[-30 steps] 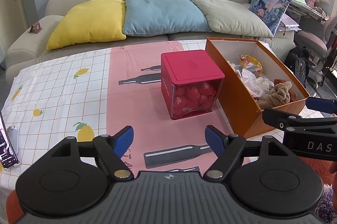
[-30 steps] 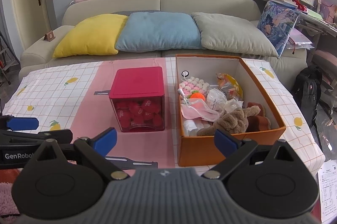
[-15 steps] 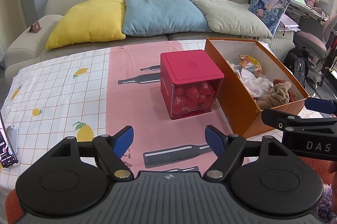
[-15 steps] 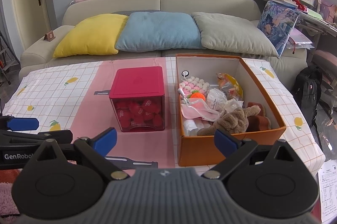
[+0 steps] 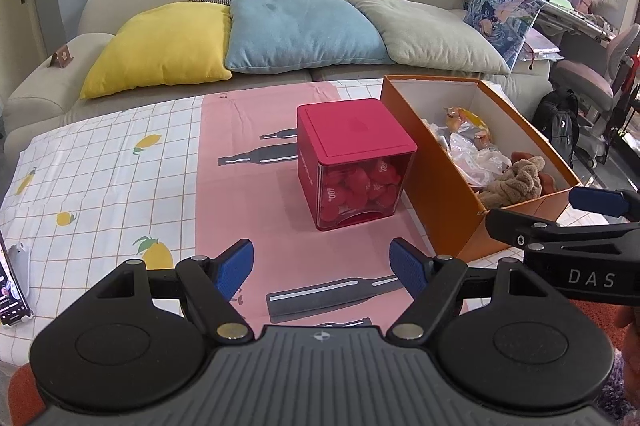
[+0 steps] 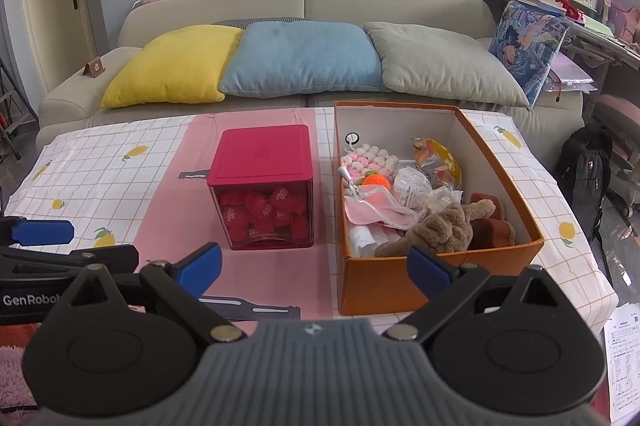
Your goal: Organize soft objects
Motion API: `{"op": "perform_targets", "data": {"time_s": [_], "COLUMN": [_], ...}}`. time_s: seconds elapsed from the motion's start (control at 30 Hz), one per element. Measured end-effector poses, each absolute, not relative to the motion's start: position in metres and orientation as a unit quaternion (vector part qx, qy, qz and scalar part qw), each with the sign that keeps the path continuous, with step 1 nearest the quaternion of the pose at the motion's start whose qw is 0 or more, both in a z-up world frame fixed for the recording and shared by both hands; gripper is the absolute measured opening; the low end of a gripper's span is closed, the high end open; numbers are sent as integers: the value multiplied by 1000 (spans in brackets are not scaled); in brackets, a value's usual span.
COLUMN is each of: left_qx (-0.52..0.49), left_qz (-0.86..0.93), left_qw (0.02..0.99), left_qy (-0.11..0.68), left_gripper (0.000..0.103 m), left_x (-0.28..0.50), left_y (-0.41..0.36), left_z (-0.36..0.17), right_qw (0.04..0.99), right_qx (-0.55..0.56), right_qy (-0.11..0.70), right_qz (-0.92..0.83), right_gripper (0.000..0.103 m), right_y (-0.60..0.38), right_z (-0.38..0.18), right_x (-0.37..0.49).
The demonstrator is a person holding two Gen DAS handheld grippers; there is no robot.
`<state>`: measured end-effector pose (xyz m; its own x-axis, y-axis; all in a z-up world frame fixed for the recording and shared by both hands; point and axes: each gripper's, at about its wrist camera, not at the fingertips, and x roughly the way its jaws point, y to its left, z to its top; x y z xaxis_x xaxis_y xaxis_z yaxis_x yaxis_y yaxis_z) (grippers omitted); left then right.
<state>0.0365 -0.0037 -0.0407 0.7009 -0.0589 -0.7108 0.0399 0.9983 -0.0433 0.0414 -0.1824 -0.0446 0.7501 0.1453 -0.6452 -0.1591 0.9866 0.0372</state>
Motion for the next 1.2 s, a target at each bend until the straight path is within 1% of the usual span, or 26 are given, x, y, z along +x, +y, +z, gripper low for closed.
{"op": "perform_targets", "data": {"time_s": [0.3, 1.2], "left_qx": [-21, -16], "left_qz": [-28, -18], "left_qw": [929, 927], "left_qy": [368, 375], "left_gripper": [91, 91], "left_x": [34, 34], "left_y": [-2, -1], "left_z": [-35, -35], "right_qw": [935, 935], "right_qx": [-11, -16], "right_qy": [344, 345], "right_qz": [82, 82], "right_gripper": [97, 97], "right_y": [-183, -184], "right_z": [-44, -44], "right_x": [42, 43]}}
